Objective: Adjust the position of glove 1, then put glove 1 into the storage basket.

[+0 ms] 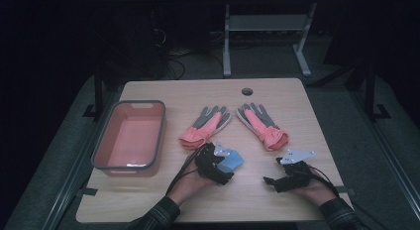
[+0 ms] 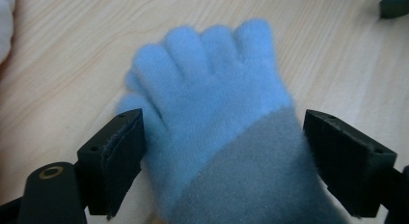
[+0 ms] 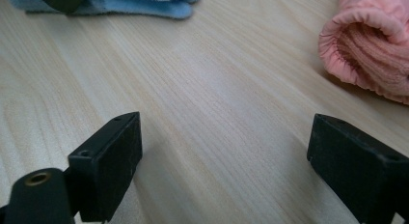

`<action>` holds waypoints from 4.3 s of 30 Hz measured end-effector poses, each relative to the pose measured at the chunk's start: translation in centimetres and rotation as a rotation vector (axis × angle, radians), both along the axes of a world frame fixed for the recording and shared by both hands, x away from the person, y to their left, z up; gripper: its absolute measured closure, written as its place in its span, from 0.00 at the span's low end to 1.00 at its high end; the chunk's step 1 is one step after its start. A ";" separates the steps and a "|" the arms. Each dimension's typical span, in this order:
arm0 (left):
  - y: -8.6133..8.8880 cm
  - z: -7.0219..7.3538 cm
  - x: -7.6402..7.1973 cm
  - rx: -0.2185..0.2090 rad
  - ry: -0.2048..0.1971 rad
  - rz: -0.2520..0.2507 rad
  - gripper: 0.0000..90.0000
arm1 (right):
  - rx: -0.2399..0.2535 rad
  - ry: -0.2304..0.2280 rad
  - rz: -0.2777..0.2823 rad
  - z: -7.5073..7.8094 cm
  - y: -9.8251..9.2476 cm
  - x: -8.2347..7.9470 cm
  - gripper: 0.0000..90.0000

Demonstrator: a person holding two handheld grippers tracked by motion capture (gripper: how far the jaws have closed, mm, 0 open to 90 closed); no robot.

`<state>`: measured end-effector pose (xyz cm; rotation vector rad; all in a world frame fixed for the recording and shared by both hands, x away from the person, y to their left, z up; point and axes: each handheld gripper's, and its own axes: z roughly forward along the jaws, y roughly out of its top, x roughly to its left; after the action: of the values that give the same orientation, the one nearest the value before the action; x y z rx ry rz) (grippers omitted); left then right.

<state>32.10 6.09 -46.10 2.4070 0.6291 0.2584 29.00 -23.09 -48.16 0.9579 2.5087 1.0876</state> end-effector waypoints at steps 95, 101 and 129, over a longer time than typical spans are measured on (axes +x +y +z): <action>24.9 3.8 8.2 0.119 0.098 0.585 0.71 | 0.002 0.003 0.000 0.0 0.1 0.1 0.13; 25.0 3.5 8.4 0.127 0.125 0.580 0.63 | 0.003 0.003 -0.001 0.0 0.1 0.1 0.13; 23.6 8.6 7.2 0.001 0.000 0.533 0.17 | 0.001 0.003 0.000 0.0 0.1 0.1 0.13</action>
<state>39.34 29.74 -37.49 2.1971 1.2642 0.4769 29.13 -23.02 -48.16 0.9603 2.5112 1.0877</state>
